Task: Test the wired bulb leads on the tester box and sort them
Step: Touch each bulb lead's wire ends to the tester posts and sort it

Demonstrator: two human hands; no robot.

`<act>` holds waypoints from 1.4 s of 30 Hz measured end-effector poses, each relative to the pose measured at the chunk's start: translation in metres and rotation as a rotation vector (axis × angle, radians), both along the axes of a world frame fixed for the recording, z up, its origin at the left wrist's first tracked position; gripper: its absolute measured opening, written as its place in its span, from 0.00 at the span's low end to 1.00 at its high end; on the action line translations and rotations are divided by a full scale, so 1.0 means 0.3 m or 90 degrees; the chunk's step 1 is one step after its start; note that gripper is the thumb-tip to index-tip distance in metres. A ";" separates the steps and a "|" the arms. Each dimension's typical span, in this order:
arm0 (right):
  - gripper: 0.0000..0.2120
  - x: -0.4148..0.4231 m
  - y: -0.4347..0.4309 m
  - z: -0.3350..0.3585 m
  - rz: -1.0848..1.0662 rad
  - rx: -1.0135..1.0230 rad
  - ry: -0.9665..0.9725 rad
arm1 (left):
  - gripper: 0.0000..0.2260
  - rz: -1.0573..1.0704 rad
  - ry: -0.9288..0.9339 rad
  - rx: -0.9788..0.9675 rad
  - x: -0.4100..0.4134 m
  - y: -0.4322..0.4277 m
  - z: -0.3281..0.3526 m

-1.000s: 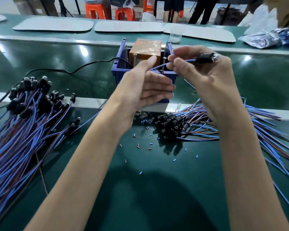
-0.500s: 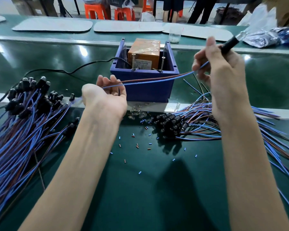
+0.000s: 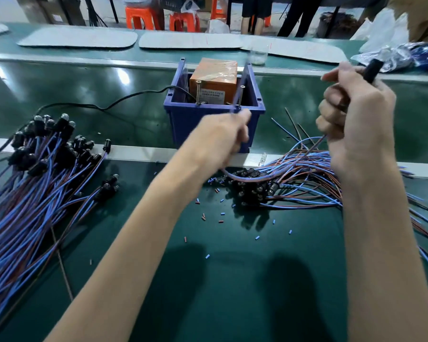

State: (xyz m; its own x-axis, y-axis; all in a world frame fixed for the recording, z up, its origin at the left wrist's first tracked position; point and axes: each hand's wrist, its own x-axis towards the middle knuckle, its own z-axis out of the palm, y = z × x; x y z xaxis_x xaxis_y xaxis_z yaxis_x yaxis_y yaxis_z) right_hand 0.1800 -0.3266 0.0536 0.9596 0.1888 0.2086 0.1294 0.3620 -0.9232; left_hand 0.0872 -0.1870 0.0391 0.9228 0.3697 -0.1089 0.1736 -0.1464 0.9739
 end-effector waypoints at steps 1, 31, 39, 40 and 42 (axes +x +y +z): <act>0.12 -0.005 0.001 -0.001 0.020 -0.008 -0.021 | 0.22 -0.031 0.017 0.067 0.000 -0.017 -0.007; 0.05 -0.040 0.029 -0.023 0.248 -0.244 -0.141 | 0.13 -0.079 -0.156 0.151 -0.009 0.011 -0.036; 0.03 -0.037 0.020 -0.022 0.210 -0.274 -0.118 | 0.13 -0.023 -0.186 0.148 -0.016 0.027 -0.035; 0.04 -0.037 0.020 -0.021 0.207 -0.274 -0.116 | 0.13 -0.024 -0.181 0.149 -0.016 0.027 -0.033; 0.04 -0.039 0.022 -0.018 0.208 -0.275 -0.116 | 0.13 -0.037 -0.169 0.157 -0.016 0.025 -0.032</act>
